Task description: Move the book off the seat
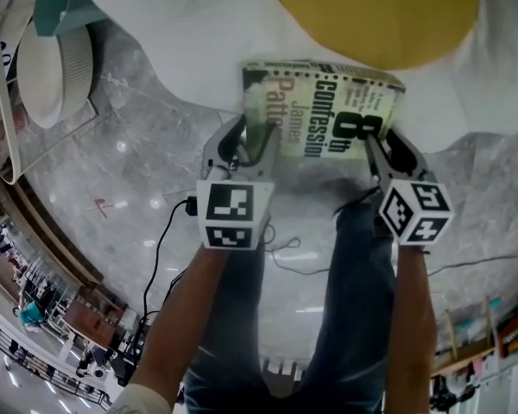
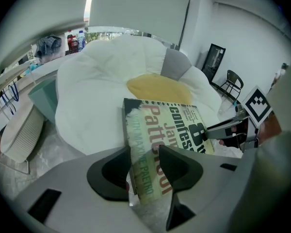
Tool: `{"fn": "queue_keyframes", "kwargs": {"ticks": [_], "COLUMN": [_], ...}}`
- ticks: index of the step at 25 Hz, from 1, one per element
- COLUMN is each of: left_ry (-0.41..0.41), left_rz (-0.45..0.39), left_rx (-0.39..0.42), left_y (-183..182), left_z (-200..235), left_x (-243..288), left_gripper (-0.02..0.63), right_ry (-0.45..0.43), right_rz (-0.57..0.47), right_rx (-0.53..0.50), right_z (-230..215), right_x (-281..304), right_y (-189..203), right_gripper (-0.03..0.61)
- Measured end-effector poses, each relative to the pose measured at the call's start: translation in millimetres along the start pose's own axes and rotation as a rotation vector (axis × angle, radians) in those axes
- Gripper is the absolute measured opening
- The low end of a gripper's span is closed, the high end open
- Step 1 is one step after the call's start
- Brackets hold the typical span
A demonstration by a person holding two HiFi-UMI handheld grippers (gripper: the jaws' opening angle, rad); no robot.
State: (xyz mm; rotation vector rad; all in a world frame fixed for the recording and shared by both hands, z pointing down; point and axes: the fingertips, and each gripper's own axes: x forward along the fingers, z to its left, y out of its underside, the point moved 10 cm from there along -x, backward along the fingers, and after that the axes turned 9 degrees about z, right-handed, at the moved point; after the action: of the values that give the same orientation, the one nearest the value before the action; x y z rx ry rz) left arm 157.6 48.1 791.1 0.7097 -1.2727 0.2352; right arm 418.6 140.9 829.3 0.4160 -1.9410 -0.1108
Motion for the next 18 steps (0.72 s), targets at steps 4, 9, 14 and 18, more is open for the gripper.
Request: {"fn": "queue_keyframes", "kwargs": {"ticks": [4,9,14,18], "left_ry": [-0.009,-0.023,-0.04,-0.064], "left_rz": [0.006,0.001,-0.029,-0.065], "left_rx": [-0.002,-0.002,-0.011,-0.024], "left_y": [-3,-8,-18,-31], "left_z": [0,0,-1,1], "left_x": [-2,-11,-28,-60], "left_gripper": [0.189,0.189,0.187,0.187], "right_ry": [0.017,0.03,0.038,0.05], "right_rz": [-0.012,-0.036,-0.081,-0.123], "right_rx": [-0.001,-0.005,-0.016,-0.034], "right_z": [3,10,19,38], "right_x": [-2,-12,-29,-56], "right_y": [-1,-5,-17,-36], "right_gripper": [0.161,0.161,0.161,0.161]}}
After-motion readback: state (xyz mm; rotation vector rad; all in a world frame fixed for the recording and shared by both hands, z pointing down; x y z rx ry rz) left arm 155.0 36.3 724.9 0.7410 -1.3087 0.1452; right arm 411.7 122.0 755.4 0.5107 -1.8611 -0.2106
